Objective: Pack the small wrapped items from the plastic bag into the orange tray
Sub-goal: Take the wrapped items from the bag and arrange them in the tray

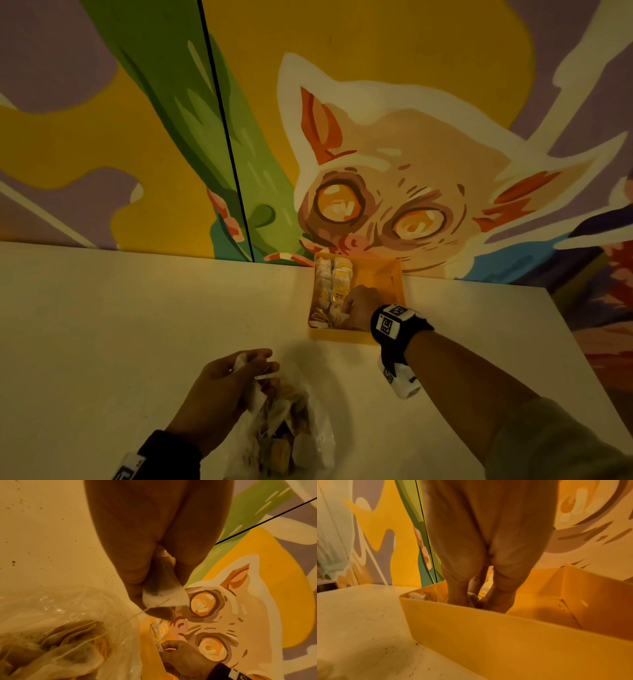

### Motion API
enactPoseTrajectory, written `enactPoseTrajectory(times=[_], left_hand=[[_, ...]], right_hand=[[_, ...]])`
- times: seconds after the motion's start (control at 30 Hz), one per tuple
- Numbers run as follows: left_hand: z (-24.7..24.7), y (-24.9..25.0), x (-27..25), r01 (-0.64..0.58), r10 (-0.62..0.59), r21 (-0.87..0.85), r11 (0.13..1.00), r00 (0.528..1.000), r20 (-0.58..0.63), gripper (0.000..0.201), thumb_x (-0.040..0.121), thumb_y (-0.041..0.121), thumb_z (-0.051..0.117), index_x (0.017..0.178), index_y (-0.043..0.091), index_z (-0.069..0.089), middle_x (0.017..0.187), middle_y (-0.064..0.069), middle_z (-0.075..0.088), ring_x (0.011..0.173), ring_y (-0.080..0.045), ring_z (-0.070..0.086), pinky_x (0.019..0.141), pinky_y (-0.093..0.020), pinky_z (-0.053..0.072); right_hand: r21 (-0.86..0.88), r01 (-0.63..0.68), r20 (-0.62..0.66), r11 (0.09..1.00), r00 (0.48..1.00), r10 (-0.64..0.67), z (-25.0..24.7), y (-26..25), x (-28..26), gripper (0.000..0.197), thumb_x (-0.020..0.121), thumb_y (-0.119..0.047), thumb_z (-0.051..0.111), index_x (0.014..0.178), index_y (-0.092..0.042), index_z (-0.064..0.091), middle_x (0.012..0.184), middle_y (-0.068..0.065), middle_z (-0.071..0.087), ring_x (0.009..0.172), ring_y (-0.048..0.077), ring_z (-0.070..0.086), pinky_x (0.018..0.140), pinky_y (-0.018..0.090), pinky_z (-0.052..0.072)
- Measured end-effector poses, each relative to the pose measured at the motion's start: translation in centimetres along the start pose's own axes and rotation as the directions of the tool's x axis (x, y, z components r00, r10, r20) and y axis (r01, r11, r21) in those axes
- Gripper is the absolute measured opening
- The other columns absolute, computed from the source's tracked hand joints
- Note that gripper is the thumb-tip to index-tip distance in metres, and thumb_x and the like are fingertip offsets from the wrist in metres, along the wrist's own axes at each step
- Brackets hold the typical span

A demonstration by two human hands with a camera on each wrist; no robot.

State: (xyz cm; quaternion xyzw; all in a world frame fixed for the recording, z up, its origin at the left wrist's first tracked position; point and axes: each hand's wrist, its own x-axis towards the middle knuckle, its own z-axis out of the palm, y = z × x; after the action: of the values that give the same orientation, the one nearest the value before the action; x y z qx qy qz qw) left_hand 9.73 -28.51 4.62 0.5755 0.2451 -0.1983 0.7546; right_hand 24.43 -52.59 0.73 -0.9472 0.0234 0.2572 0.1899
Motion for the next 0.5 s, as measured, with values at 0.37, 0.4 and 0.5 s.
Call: enactPoseTrajectory(times=[0.37,0.4,0.5], left_hand=[[0.42,0.46,-0.29,-0.003,0.003,-0.015,1.000,1.000,-0.011,0.021,0.096,0.008,0.051,0.108,0.002,0.067,0.099,-0.019,0.073,0.097,-0.036,0.068,0.078,-0.037,0.055],[0.53,0.47,-0.36,-0.004,0.004,-0.021,1.000,1.000,-0.014,0.021,0.096,0.009,0.052,0.109,0.002,0.067,0.100,-0.019,0.073,0.098,-0.036,0.067,0.078,-0.037,0.055],[0.76,0.57,-0.61,0.015,-0.015,-0.066,0.998,1.000,-0.005,0.022,0.096,0.013,0.053,0.111,0.001,0.065,0.104,-0.021,0.071,0.100,-0.036,0.067,0.078,-0.037,0.056]], right_hand=[[-0.026,0.021,-0.021,0.999,1.000,-0.022,0.58,0.22,0.67,0.012,0.086,-0.011,0.067,0.078,-0.017,0.061,0.115,0.011,0.066,0.100,0.026,0.061,0.048,0.013,0.028],[-0.018,0.021,-0.004,1.000,1.000,-0.021,0.72,0.39,0.70,0.020,0.085,-0.013,0.070,0.072,-0.020,0.056,0.113,0.010,0.066,0.097,0.025,0.061,0.050,0.014,0.030],[0.069,0.027,0.000,0.997,1.000,-0.028,0.98,0.60,0.61,0.021,0.078,-0.029,0.078,0.081,-0.021,0.059,0.101,0.003,0.064,0.097,0.024,0.062,0.062,0.022,0.043]])
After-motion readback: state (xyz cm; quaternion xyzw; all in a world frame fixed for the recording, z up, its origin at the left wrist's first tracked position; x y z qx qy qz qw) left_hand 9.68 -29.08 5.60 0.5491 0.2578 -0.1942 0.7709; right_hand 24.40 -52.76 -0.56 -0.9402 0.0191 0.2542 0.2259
